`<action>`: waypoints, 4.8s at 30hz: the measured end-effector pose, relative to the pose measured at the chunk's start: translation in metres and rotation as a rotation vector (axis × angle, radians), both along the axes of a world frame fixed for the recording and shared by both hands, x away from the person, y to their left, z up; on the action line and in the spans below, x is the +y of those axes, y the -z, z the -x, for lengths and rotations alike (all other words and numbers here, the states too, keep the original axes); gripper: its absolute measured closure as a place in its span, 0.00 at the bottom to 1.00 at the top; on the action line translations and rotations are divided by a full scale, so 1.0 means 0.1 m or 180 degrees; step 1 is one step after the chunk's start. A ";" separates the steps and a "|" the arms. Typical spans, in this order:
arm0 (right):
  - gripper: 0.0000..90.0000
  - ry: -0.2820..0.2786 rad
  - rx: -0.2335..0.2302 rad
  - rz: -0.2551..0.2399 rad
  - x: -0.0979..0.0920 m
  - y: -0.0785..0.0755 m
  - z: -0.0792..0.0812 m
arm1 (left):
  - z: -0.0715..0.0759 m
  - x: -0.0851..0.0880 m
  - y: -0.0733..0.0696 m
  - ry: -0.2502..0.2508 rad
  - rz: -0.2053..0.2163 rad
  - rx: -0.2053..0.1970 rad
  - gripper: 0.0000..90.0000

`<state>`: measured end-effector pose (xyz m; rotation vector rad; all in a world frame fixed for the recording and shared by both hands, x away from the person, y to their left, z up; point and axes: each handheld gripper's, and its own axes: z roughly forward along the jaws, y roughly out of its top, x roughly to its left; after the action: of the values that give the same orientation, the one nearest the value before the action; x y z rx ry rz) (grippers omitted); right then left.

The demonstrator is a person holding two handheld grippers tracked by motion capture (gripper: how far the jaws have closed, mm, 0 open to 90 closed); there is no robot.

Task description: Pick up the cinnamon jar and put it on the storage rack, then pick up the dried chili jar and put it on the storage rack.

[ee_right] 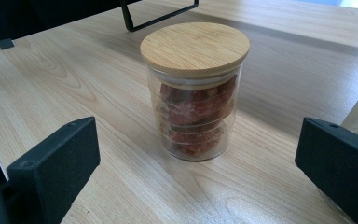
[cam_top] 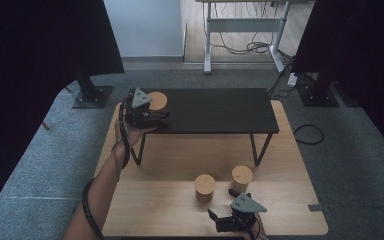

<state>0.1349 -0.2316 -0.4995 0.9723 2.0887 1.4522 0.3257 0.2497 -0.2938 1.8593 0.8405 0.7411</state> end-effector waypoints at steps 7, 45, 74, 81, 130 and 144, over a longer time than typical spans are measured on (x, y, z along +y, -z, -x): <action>0.00 0.0000 -0.0006 0.0001 0.00 0.00 0.00 | -0.03 0.05 0.01 -0.0039 0.0101 0.0065 0.26; 0.00 0.0014 -0.0008 -0.0003 0.02 -0.01 0.01 | 0.06 0.17 0.03 -0.0035 0.0270 0.0080 0.05; 0.00 0.0033 -0.0013 0.0018 0.05 -0.01 0.04 | 0.58 0.41 0.17 0.0011 0.0323 0.0034 0.05; 0.00 0.0040 -0.0012 0.0024 0.04 0.00 0.03 | 0.71 0.48 0.33 0.0048 0.0327 0.0059 0.05; 0.00 -0.0018 0.0026 0.0090 0.05 -0.01 0.00 | 1.52 0.82 1.29 -0.0070 0.0586 0.0477 0.07; 0.00 -0.0013 0.0021 0.0091 0.05 -0.01 0.00 | 1.47 0.75 1.33 -0.0015 0.0486 0.0543 0.07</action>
<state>0.1348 -0.2262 -0.4986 0.9639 2.1116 1.4190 0.1786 0.3249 -0.4269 1.8013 0.9824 0.5111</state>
